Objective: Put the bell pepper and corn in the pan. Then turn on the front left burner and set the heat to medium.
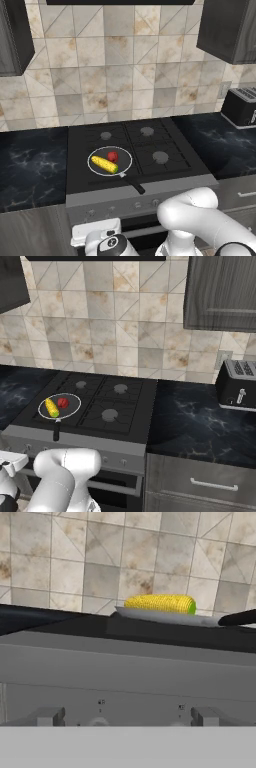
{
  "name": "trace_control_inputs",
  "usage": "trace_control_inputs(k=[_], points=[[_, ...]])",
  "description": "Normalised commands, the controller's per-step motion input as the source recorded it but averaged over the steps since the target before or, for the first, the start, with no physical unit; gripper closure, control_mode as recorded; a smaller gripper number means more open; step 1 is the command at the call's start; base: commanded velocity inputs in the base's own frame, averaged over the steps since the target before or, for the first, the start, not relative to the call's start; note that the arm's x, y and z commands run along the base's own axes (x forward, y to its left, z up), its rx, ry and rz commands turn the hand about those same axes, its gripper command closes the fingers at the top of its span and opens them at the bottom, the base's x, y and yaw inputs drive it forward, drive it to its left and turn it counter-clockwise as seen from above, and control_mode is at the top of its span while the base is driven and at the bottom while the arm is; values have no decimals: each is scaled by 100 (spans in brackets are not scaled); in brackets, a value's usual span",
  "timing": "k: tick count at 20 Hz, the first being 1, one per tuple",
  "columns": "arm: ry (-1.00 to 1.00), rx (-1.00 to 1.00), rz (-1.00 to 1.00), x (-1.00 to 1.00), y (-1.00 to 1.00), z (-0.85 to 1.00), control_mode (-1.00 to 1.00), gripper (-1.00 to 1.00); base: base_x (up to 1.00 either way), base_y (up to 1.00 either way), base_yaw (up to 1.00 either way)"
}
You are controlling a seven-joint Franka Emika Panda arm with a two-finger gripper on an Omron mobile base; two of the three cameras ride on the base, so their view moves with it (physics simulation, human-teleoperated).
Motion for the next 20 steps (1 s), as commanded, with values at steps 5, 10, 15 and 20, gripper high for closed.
trace_control_inputs(k=[5,10,15,20], points=[[0,0,0,7,-3,-15,-100,-100,0,0,0],[0,0,0,19,-1,-6,-100,-100,0,0,0],[0,0,0,14,0,-6,-100,-100,0,0,0],[0,0,0,3,0,-21,-100,-100,0,0,0]])
